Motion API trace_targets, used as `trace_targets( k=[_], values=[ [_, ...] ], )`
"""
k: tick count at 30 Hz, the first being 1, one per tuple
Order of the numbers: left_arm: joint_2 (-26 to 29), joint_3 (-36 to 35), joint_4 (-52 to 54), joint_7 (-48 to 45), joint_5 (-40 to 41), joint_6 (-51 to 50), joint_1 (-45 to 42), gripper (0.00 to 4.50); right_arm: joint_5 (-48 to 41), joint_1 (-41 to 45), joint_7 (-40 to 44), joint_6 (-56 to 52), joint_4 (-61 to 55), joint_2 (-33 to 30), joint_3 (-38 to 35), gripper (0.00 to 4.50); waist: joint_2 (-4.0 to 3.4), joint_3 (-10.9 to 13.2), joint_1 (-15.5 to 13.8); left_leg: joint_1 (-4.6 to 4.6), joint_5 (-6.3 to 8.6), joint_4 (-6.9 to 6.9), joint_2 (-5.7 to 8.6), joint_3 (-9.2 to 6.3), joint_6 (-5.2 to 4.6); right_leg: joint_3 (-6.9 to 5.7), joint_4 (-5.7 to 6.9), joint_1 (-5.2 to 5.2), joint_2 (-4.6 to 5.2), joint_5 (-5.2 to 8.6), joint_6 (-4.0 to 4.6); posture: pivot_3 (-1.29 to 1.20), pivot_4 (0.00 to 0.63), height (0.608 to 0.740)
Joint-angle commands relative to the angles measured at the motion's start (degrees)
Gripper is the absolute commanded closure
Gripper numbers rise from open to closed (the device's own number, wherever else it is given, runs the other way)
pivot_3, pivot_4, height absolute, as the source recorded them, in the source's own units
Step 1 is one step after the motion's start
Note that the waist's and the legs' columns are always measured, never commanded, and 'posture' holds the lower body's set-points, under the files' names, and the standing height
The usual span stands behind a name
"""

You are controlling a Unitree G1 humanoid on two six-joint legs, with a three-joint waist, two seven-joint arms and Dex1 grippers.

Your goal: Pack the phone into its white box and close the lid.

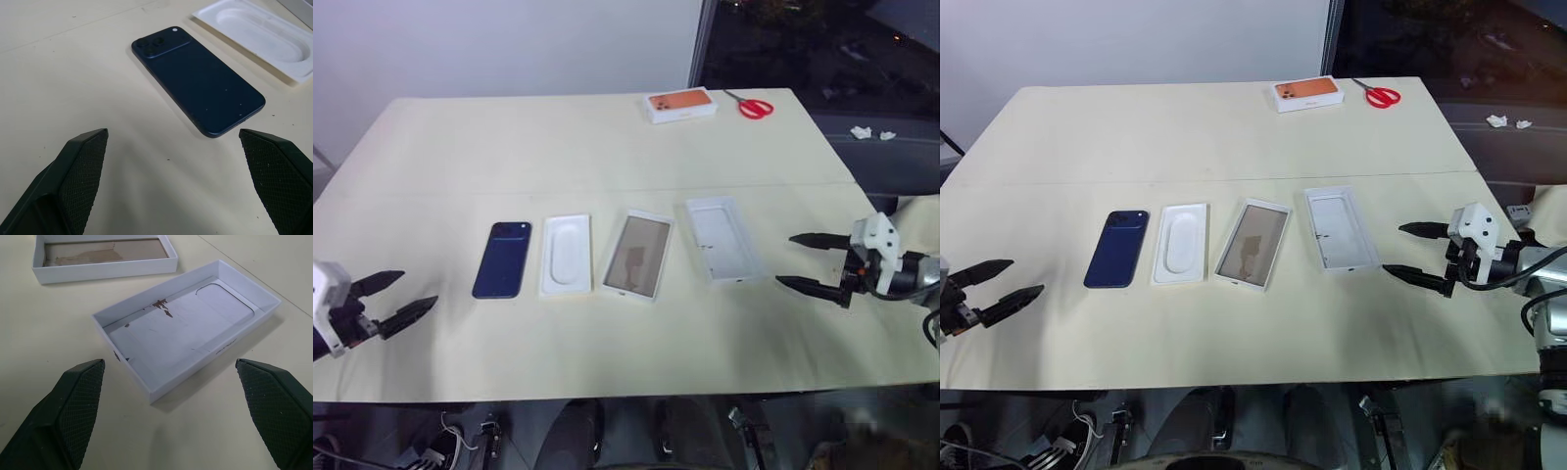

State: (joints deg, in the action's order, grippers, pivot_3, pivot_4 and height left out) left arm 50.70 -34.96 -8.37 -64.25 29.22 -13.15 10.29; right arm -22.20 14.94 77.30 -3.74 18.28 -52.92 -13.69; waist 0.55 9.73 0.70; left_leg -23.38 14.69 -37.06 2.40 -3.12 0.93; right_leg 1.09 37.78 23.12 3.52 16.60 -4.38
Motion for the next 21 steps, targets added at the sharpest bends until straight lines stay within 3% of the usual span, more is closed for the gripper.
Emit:
trace_targets(
  k=[1,21],
  values=[
    [2.38,-1.92,-0.15,-0.84,1.35,-1.70,-1.06,0.00,-0.67,1.76,-0.14,0.23,-0.41,-0.18,-0.58,0.03,0.00,0.00,0.01,0.00,0.00,0.00,0.00,0.00,0.00,0.00,0.00,0.00,0.00,0.00,0.00,0.00,0.150,0.740],
    [1.70,2.50,6.31,5.05,2.56,-11.83,-5.91,0.00,0.45,5.34,-2.45,1.03,0.26,2.39,1.85,0.03,-0.01,0.01,0.04,0.00,0.00,0.01,0.00,0.02,0.00,0.01,0.01,0.02,-0.01,-0.01,-0.01,0.00,0.150,0.740]
  ],
)
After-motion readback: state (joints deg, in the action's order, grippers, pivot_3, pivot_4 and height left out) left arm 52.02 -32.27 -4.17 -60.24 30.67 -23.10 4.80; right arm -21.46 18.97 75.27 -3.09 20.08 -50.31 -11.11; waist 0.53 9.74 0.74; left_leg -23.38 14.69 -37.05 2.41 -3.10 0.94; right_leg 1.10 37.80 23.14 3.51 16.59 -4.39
